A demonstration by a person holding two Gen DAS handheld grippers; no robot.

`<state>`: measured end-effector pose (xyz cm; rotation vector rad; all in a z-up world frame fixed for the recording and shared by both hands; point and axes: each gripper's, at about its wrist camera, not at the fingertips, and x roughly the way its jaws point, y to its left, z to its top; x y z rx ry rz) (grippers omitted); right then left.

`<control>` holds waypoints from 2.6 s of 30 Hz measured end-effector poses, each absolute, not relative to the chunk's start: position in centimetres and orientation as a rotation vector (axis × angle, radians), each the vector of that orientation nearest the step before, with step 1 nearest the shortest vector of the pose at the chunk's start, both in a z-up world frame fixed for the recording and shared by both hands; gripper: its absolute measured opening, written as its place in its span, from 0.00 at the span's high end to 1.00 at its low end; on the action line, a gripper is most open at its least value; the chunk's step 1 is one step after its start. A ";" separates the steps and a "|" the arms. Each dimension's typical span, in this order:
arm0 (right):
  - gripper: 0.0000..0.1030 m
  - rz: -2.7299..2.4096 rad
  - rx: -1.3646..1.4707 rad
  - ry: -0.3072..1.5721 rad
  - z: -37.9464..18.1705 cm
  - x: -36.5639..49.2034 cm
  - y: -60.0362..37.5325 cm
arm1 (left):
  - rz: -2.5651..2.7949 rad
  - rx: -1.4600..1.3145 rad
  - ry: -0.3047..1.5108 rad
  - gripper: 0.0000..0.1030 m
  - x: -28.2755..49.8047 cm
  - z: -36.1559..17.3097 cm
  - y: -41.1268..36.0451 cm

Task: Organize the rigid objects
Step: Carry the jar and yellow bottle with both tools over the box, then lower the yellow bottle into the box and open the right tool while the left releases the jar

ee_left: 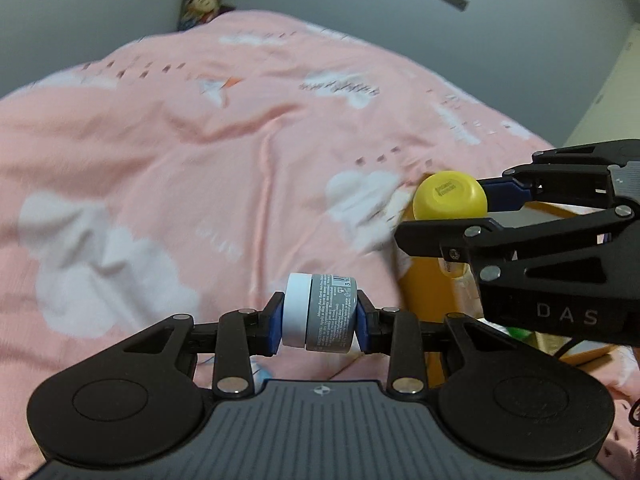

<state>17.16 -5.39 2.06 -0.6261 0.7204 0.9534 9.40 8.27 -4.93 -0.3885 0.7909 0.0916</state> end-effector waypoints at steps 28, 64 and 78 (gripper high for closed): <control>0.63 0.463 -0.635 0.857 -0.9 22.9 -23.7 | -0.337 -0.189 0.795 0.62 18.9 -4.2 -7.3; 0.40 0.400 -0.831 0.923 -6.4 26.5 -25.0 | -0.345 -0.203 0.867 0.62 23.4 -7.5 -10.7; 0.35 0.436 -0.837 0.911 -5.5 24.4 -24.4 | -0.346 -0.201 0.886 0.62 23.5 -8.9 -11.7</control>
